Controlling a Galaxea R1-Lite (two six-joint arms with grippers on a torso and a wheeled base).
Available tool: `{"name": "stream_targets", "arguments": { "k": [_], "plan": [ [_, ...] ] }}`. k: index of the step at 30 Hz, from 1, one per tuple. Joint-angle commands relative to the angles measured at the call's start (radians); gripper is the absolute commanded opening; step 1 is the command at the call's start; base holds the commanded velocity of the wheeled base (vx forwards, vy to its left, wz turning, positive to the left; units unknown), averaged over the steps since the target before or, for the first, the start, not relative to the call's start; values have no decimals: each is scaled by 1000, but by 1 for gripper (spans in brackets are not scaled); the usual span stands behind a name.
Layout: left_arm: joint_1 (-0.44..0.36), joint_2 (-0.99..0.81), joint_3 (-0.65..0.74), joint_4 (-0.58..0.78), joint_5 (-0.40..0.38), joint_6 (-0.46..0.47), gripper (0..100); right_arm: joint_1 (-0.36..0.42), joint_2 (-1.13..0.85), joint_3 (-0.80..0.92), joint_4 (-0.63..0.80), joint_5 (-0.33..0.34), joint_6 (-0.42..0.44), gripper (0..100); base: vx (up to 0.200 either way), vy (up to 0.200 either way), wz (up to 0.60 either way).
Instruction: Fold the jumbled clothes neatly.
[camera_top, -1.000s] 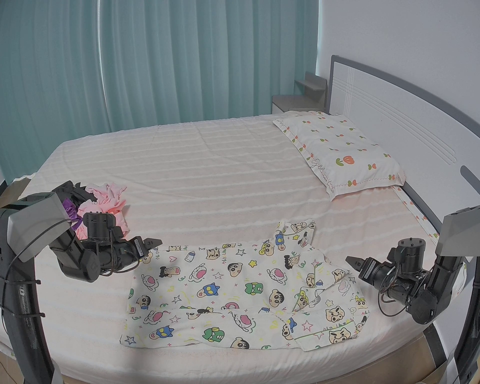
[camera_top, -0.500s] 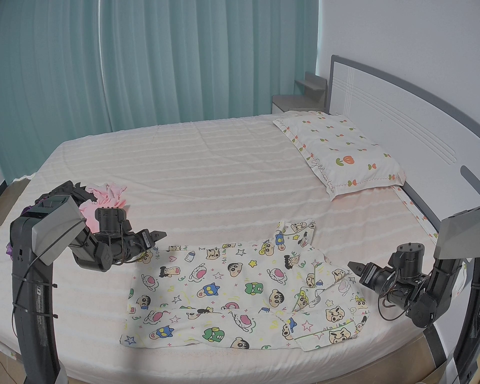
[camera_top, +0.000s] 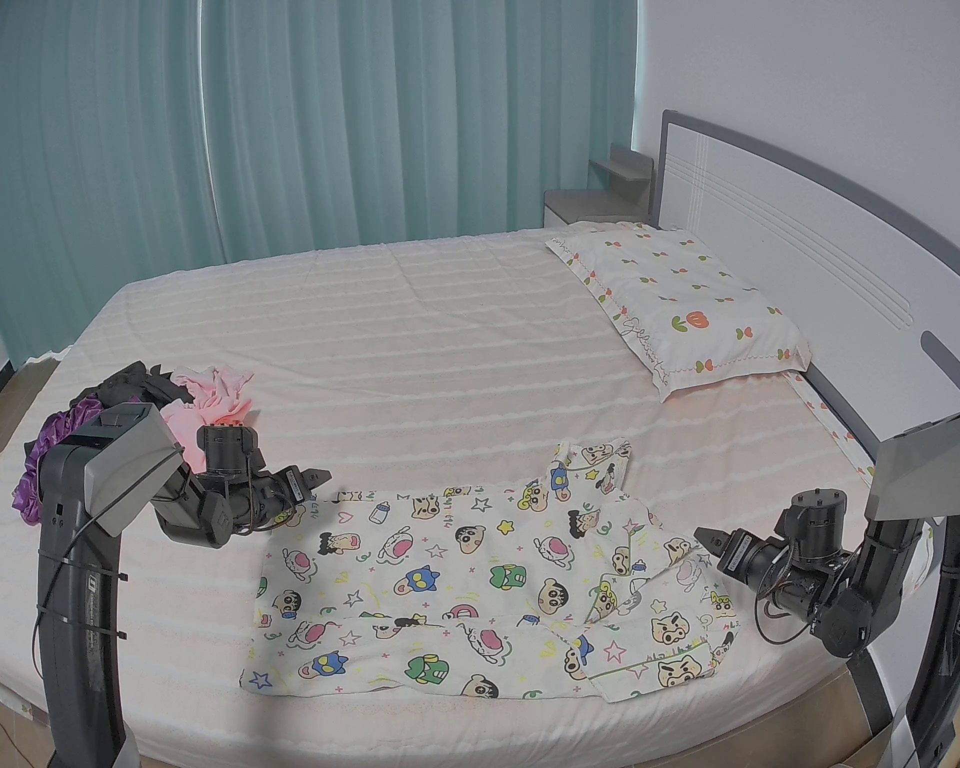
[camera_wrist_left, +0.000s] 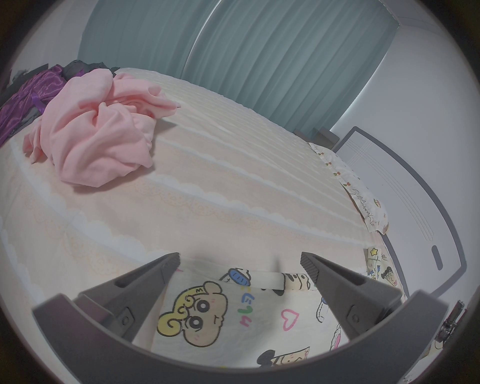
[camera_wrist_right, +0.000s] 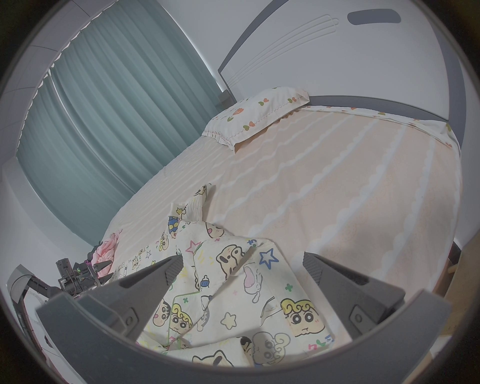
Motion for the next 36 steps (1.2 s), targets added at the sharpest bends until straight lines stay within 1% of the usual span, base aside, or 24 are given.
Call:
{"name": "stream_targets", "arguments": {
  "k": [1, 5, 11, 19, 22, 25, 26, 31, 33, 36],
  "plan": [
    [11, -16, 2, 1, 0, 1, 100, 1, 0, -2, 0, 0, -2, 100, 0, 0, 0],
    [22, -22, 1, 25, 2, 1, 100, 1, 0, -3, 0, 0, -2, 100, 0, 0, 0],
    [28, -19, 7, 25, 3, 1, 100, 4, 2, -6, 0, 2, -3, 100, 0, 0, 0],
    [10, 1, -3, 33, -12, -1, 100, 7, 2, -11, 1, 2, -3, 100, 0, 0, 0],
    [2, 13, -18, 53, -14, 1, 100, 7, 2, -12, 1, 3, -5, 100, 0, 0, 0],
    [-5, 23, -49, 117, -43, -1, 100, 7, 2, -25, 1, 5, -5, 100, 0, 0, 0],
    [-7, 23, -59, 139, -50, -1, 0, 7, 2, -28, 1, 8, -5, 100, 0, 0, 0],
    [-10, 20, -67, 157, -52, -3, 0, 5, 8, -81, 11, 9, -6, 100, 0, 0, 0],
    [-9, 15, -61, 157, -52, -6, 0, 1, 16, -157, 23, 11, -8, 100, 0, 0, 0],
    [-9, 10, -53, 154, -50, -13, 0, 4, 31, -247, 113, 12, -16, 100, 0, 0, 0]
  ]
}}
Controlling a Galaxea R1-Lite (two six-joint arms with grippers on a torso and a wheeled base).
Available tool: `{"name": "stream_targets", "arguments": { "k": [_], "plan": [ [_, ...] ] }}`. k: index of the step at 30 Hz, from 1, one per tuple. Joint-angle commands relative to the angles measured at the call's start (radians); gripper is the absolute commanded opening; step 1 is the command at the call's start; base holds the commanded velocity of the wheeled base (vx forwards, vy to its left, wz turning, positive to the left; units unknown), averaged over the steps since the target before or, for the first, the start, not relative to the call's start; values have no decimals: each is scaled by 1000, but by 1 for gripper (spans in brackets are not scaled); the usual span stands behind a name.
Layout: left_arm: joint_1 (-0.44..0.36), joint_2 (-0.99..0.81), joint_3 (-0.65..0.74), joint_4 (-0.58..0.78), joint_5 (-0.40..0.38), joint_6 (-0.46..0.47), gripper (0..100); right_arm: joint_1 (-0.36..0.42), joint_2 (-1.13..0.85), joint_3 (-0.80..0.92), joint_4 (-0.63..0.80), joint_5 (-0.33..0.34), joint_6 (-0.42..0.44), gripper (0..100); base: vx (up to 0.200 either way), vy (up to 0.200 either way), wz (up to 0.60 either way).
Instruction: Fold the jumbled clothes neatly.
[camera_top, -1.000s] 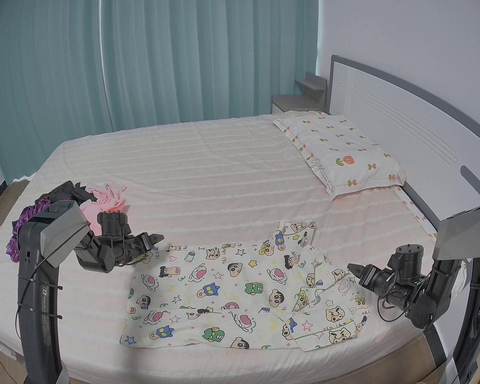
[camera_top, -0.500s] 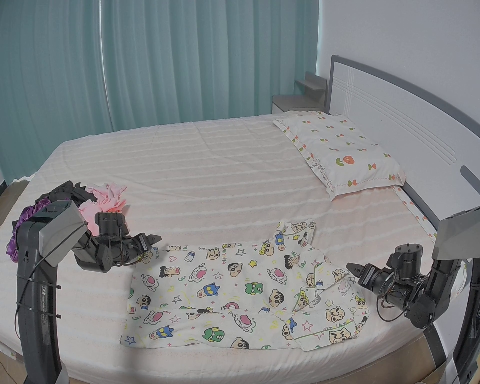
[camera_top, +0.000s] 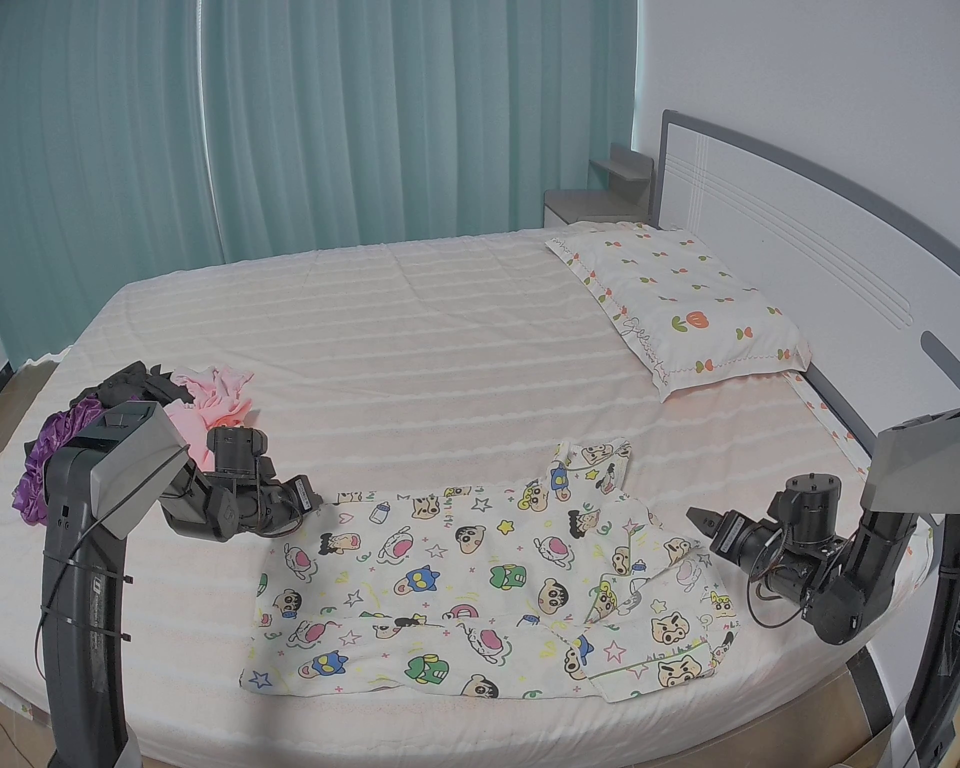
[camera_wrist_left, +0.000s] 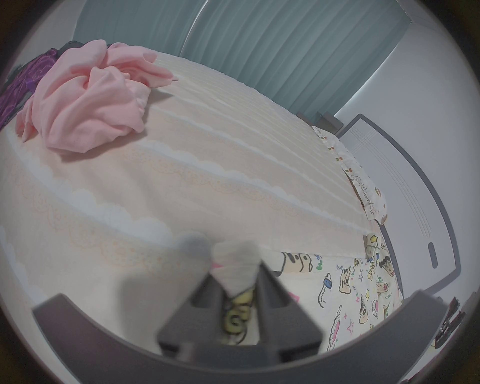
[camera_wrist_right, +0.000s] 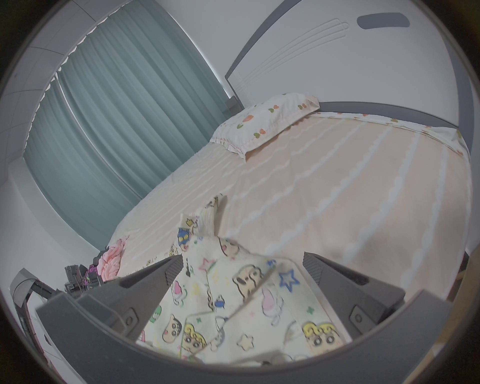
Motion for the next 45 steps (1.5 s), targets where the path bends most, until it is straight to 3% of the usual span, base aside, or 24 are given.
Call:
{"name": "stream_targets", "arguments": {
  "k": [1, 7, 9, 17, 34, 41, 42, 45],
  "plan": [
    [3, -18, 20, -7, 4, -12, 0, 3, 33, -191, 147, 3, -26, 100, 0, 0, 0],
    [5, -58, 40, -23, 30, -40, 0, 18, 97, -446, 376, 5, -97, 100, 0, 0, 0],
    [6, -64, 40, -35, 75, -57, 0, 32, 143, -558, 486, 3, -112, 100, 0, 0, 0],
    [8, -101, 80, -44, 101, -60, 0, 44, 215, -754, 669, 6, -135, 100, 0, 0, 0],
    [1, -136, 143, -57, 102, -58, 0, 146, 364, -992, 788, 14, -153, 100, 0, 0, 0],
    [0, -136, 149, -57, 102, -58, 0, 146, 387, -1049, 822, -3, -158, 100, 0, 0, 0],
    [0, -136, 149, -57, 102, -58, 0, 143, 387, -1050, 822, -9, -159, 0, 0, 0, 0],
    [0, -134, 149, -57, 102, -58, 0, 136, 392, -1064, 825, -11, -161, 0, 0, 0, 0]
  ]
}}
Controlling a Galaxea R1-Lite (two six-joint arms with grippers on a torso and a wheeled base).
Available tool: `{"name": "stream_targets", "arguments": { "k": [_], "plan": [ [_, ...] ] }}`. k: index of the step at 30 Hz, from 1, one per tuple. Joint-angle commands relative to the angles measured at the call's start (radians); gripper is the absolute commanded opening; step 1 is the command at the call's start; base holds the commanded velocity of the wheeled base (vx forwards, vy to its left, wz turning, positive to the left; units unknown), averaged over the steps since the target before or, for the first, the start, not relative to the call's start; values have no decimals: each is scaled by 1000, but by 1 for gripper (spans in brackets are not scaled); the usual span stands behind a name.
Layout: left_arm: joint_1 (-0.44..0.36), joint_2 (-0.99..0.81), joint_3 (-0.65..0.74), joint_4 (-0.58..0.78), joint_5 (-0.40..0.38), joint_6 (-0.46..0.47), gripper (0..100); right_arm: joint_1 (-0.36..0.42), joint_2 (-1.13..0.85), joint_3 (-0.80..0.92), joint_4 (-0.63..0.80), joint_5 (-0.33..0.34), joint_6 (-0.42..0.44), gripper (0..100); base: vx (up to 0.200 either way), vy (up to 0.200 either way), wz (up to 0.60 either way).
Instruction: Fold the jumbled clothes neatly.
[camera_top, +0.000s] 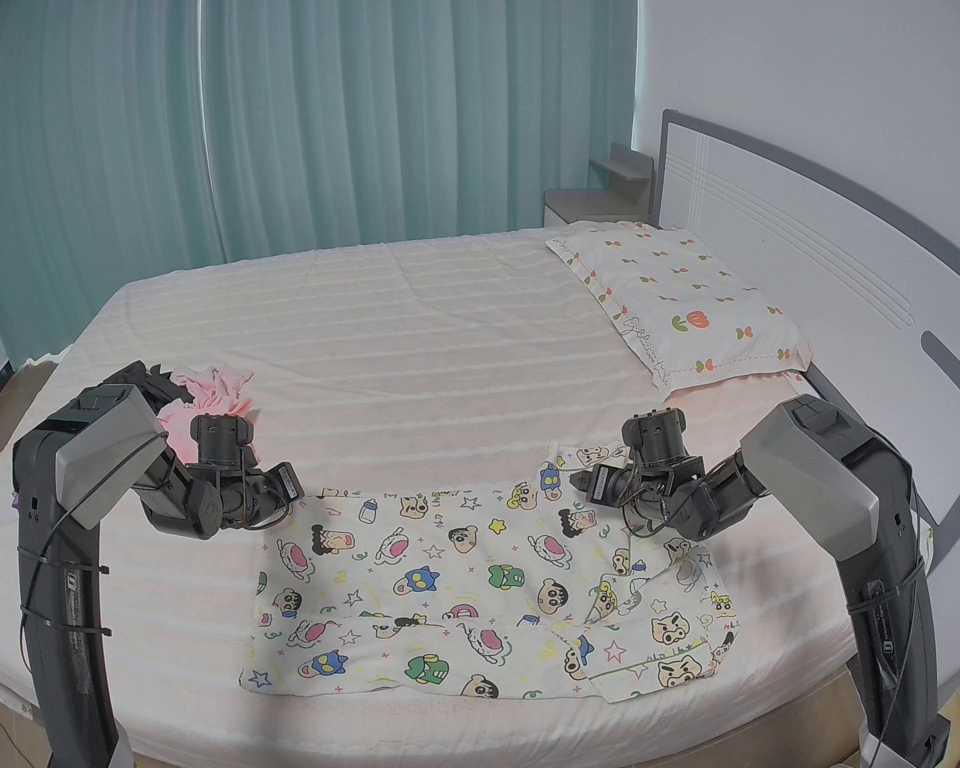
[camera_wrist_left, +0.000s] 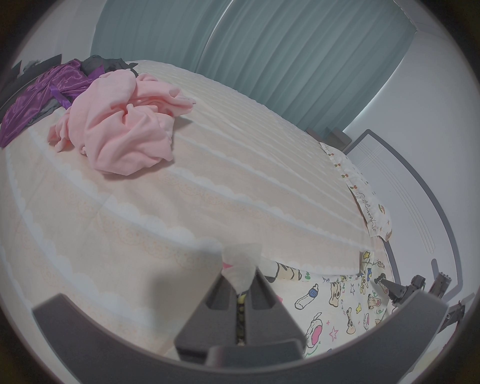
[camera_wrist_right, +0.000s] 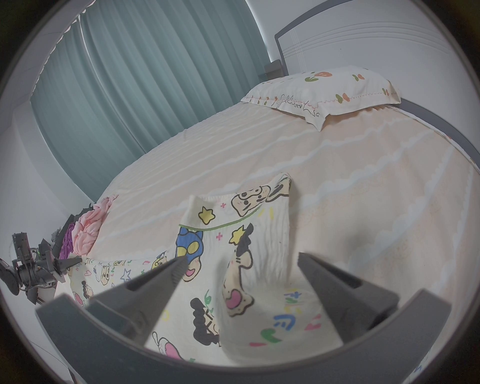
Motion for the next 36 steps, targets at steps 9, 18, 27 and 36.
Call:
{"name": "stream_targets", "arguments": {
  "k": [9, 18, 27, 36],
  "plan": [
    [-11, -17, 10, 1, 1, 1, 0, -25, 3, 8, -34, 8, 16, 0, 0, 0, 0],
    [-11, -56, 23, 0, 2, 0, 0, -72, -72, 212, -263, 94, 18, 0, 0, 0, 0],
    [-8, -94, 36, 0, 2, 0, 0, -88, -132, 343, -444, 198, 16, 0, 0, 0, 0],
    [-9, -100, 32, -51, 39, -2, 0, -86, -137, 329, -471, 208, 16, 0, 0, 0, 0]
  ]
}}
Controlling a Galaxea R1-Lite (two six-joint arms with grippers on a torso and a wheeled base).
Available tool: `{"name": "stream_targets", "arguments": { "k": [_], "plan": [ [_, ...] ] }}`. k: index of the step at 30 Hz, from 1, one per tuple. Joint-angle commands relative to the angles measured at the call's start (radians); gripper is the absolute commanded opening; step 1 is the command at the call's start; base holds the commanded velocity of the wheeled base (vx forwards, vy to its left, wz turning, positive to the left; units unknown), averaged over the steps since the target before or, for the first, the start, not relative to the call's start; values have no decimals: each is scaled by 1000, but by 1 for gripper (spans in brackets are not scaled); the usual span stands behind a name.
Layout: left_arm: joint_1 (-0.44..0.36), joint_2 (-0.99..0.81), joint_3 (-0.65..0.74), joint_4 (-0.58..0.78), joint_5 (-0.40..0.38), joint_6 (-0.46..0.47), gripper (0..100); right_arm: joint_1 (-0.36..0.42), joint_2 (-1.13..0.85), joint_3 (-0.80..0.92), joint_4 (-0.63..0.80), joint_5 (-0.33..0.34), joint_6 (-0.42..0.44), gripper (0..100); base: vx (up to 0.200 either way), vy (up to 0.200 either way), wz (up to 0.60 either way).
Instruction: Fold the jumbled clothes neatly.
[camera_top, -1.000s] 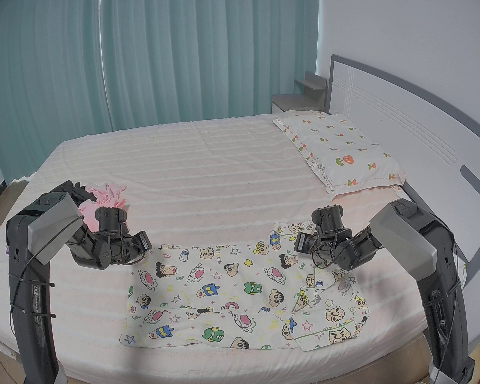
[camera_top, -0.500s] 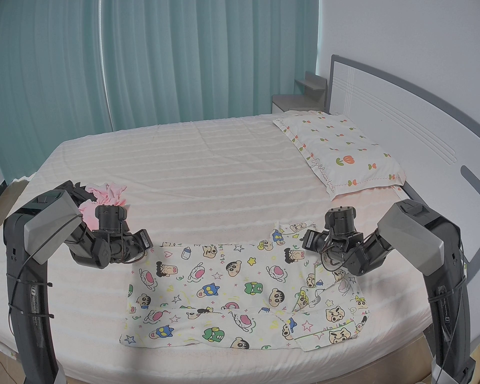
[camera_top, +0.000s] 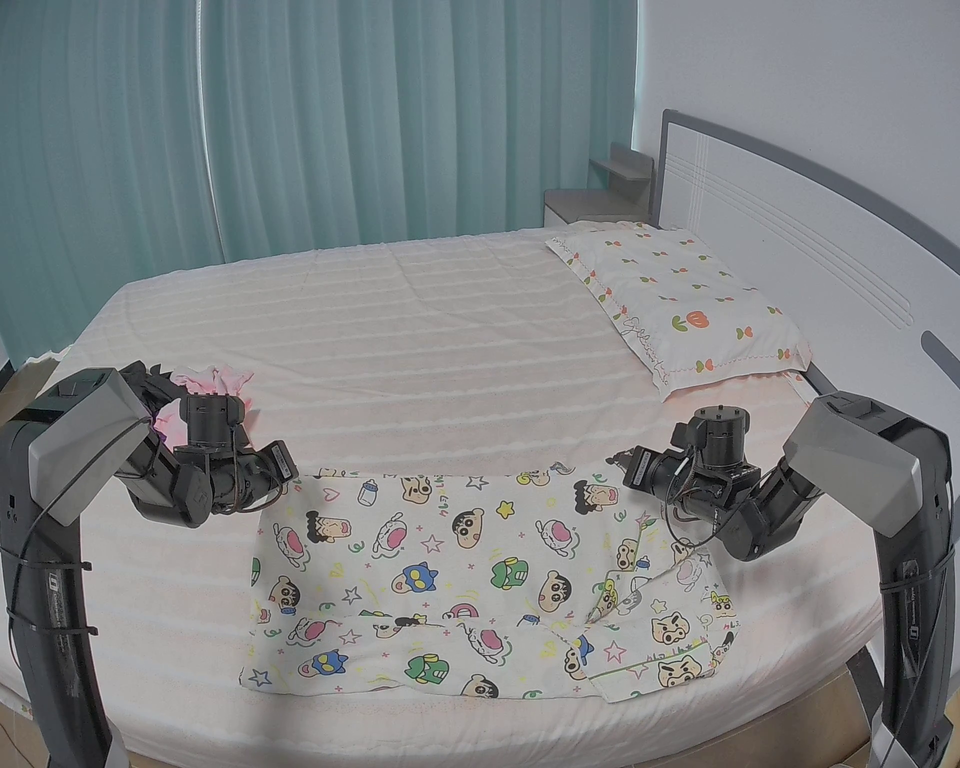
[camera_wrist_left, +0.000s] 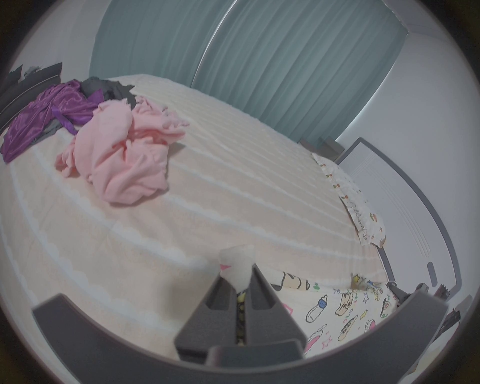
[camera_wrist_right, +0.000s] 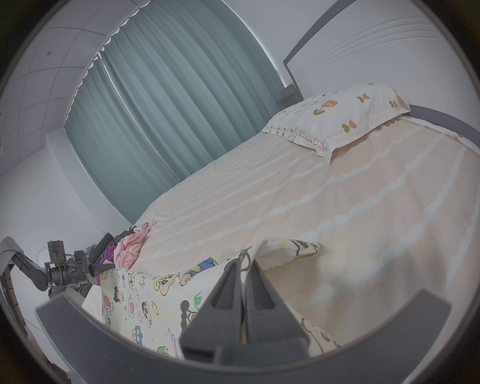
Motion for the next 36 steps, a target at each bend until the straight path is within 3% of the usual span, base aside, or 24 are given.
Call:
{"name": "stream_targets", "arguments": {
  "k": [1, 21, 36],
  "plan": [
    [-1, -3, -2, -18, 4, -2, 0, 0, -11, -9, -3, -1, 0, 0, 0, 0, 0],
    [-3, 5, -82, -12, 39, -2, 0, -1, -6, -58, -4, -9, -1, 0, 0, 0, 0],
    [-12, -34, 7, -12, 36, 6, 0, -1, -88, 79, -38, 2, -15, 0, 0, 0, 0]
  ]
}}
